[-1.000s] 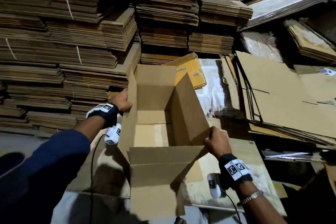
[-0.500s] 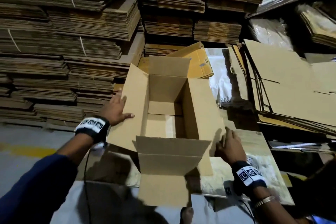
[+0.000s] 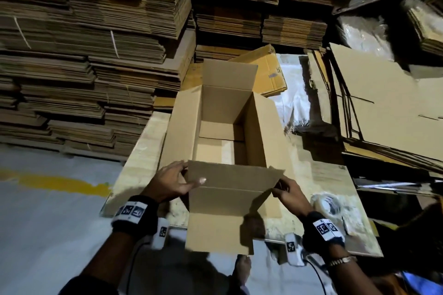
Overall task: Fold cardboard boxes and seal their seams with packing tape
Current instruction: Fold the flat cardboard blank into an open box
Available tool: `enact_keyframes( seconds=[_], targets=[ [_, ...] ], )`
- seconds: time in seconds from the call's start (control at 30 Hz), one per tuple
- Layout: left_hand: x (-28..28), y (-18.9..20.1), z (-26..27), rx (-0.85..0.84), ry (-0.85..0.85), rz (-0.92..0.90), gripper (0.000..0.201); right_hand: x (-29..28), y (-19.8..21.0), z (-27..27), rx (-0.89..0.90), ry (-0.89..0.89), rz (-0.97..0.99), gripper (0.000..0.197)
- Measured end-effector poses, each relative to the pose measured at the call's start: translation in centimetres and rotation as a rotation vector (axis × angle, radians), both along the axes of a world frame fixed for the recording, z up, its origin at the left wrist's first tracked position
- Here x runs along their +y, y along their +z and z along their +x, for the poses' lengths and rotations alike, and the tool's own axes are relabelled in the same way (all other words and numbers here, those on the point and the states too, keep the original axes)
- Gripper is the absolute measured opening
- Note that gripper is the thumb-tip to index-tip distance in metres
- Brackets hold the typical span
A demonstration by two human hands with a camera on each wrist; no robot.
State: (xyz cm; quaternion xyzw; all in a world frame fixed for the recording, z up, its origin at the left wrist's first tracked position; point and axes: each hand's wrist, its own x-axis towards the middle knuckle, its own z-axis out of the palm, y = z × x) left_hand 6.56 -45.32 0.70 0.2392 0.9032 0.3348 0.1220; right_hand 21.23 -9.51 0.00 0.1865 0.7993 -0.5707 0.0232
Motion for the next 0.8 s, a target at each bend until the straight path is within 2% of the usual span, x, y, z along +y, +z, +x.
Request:
enact_keyframes(
  seconds=[0.07,0.13,0.23,0.37,0.5,0.63,0.73,0.8],
  targets=[
    [0.5,-0.5,0.2,0.053,0.025,-0.005,0.078,-0.8,0.1,0.2,0.049,-0.026,-0.124,0.050],
    [0.9,-1.4,0.3,0.148,0.053,-0.034,0.074,-1.7,-0.5,0.3,0.071,-0.058,-0.164,0.058],
    [1.2,-2.1,0.4,0.258,0.091,-0.037,0.071,-3.4,-2.7,0.0,0.064,-0.121,0.054,0.076],
    [1.5,-2.3,0.4,0.273,0.173,-0.014,0.067,-4.9,-4.2,-0.7,0.113,-0.187,0.374,0.072],
    [1.8,-1.4,0.1,0.181,0.293,-0.027,0.053,-5.3,-3.6,-1.5,-0.071,-0.159,0.759,0.069],
    [2.6,0.2,-0.2,0.074,0.355,-0.156,0.050,-5.7,-3.0,-1.9,-0.172,-0.080,0.809,0.069],
    [3.3,1.8,-0.6,0.085,0.353,-0.303,0.043,-6.2,-2.4,-2.2,-0.220,-0.076,0.817,0.068],
    [4.0,2.9,-0.9,0.118,0.347,-0.419,0.049,-6.6,-2.0,-2.7,-0.257,-0.059,0.839,0.070]
  ],
)
